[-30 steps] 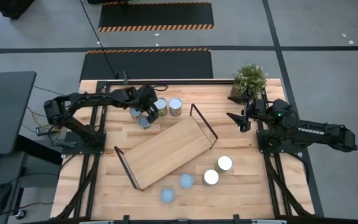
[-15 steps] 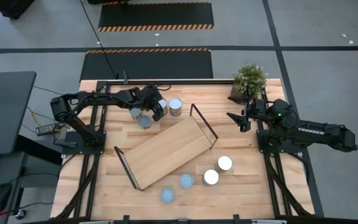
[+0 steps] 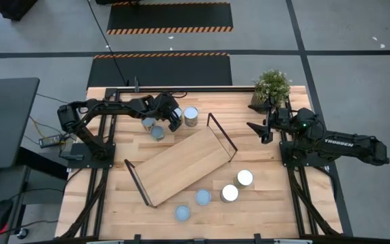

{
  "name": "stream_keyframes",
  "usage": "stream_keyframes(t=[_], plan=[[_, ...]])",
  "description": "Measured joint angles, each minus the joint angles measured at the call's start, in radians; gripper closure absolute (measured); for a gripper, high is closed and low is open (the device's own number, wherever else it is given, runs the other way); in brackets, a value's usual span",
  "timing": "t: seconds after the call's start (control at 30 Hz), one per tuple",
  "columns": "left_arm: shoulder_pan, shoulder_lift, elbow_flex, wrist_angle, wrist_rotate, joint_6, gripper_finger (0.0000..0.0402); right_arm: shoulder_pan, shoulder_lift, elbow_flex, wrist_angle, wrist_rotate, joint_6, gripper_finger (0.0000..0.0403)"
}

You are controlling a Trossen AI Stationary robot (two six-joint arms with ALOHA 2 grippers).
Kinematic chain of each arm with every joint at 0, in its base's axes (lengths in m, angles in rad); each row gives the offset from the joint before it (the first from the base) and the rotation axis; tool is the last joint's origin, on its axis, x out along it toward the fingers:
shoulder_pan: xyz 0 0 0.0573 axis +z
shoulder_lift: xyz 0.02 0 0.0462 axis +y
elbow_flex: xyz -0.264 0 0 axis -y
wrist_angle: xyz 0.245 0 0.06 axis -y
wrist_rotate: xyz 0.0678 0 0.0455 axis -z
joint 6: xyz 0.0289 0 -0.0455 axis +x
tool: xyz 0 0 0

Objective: Pick and place cans onto a shelf
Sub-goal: Put the canned oranges on the shelf

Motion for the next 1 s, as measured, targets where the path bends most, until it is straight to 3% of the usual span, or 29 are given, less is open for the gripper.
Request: stream_keyframes(t=[0.27,0.43,0.63,0.73,0.87,1.0], plan=[[0.0,0.0,0.0,0.004,-0.001,-0.004,0.0084,0.0,0.001,0.0,0.0,0.001,0.0,0.0054],[0.0,-0.02,0.016,-0.062,0.011,0.02,0.0082,0.0,0.001,0.0,-0.007,0.001,0.0,0.0054],[-0.003,-0.082,0.235,-0.444,0.006,0.093,0.0076,0.0,0.003,0.0,-0.007,0.001,0.0,0.0054],[-0.035,-0.081,0.348,-0.55,0.046,0.111,0.0078,-0.001,0.003,0.0,-0.005,0.002,-0.001,0.0054],[-0.121,-0.082,0.413,-0.554,0.16,0.136,0.0076,-0.001,0.003,0.0,-0.006,0.002,-0.001,0.0054],[-0.236,-0.075,0.417,-0.474,0.177,0.126,0.0074,-0.001,0.003,0.0,-0.006,0.002,-0.001,0.0054]])
